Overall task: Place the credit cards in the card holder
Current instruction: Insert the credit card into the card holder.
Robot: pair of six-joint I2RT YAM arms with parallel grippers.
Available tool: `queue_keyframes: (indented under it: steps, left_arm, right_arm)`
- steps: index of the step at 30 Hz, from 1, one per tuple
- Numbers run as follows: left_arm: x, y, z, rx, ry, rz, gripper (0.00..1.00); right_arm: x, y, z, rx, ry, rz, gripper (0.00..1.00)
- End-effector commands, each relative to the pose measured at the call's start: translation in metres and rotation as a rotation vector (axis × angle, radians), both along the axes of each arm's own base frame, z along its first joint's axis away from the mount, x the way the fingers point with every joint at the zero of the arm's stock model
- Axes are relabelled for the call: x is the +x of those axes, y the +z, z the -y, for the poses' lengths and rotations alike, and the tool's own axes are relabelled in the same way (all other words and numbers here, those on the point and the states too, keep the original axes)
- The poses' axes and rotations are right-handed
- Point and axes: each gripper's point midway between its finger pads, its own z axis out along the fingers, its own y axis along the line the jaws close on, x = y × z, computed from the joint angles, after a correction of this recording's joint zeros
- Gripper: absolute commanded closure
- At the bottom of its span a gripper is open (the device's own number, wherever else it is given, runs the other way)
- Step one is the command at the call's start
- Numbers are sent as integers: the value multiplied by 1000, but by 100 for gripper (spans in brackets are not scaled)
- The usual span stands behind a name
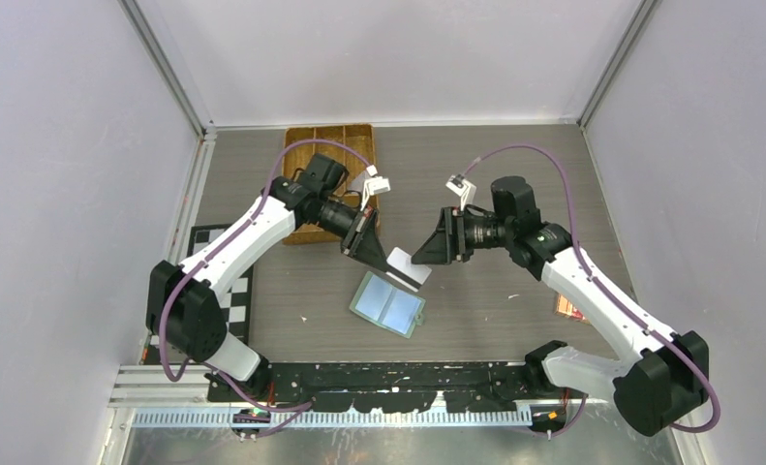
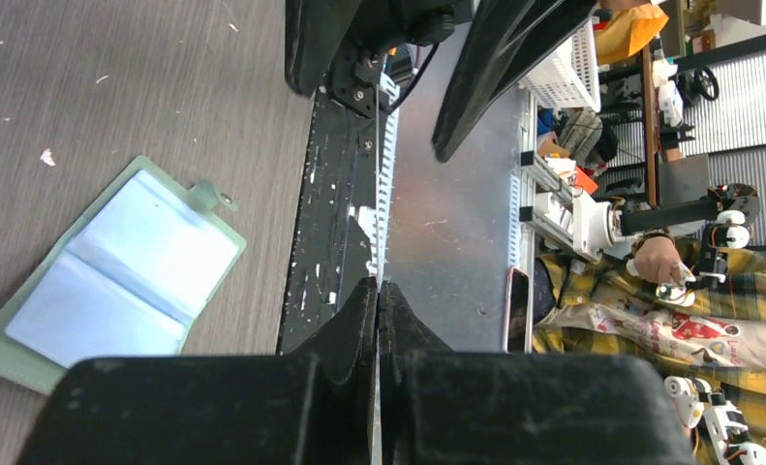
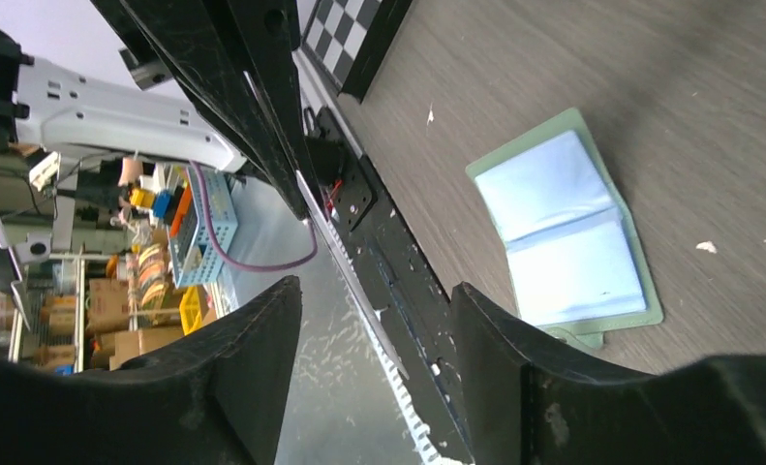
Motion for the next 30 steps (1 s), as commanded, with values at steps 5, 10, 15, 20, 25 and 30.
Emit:
queue_keyframes:
  steps: [5, 10, 15, 20, 25, 30]
  left_arm:
    - [-8, 16, 4, -72, -39, 7, 100]
    - [-5, 13, 6, -51, -23, 7, 100]
    - [13, -6, 0, 84, 97, 61, 48]
    - [55, -58, -29, 333, 462, 146, 29]
    - [62, -104, -56, 471, 646, 126, 25]
    - [56, -131, -61, 500, 674, 86, 23]
  right_arm:
    - [-17, 6, -19, 23, 133, -25, 52]
    - [-19, 11, -26, 54, 154, -40, 83]
    - [-5, -2, -22, 22, 7, -72, 99]
    - [7, -53, -12, -87, -256, -187, 100]
    - [-3, -93, -19, -144, -351, -267, 99]
    - [-9, -123, -26, -181, -388, -312, 99]
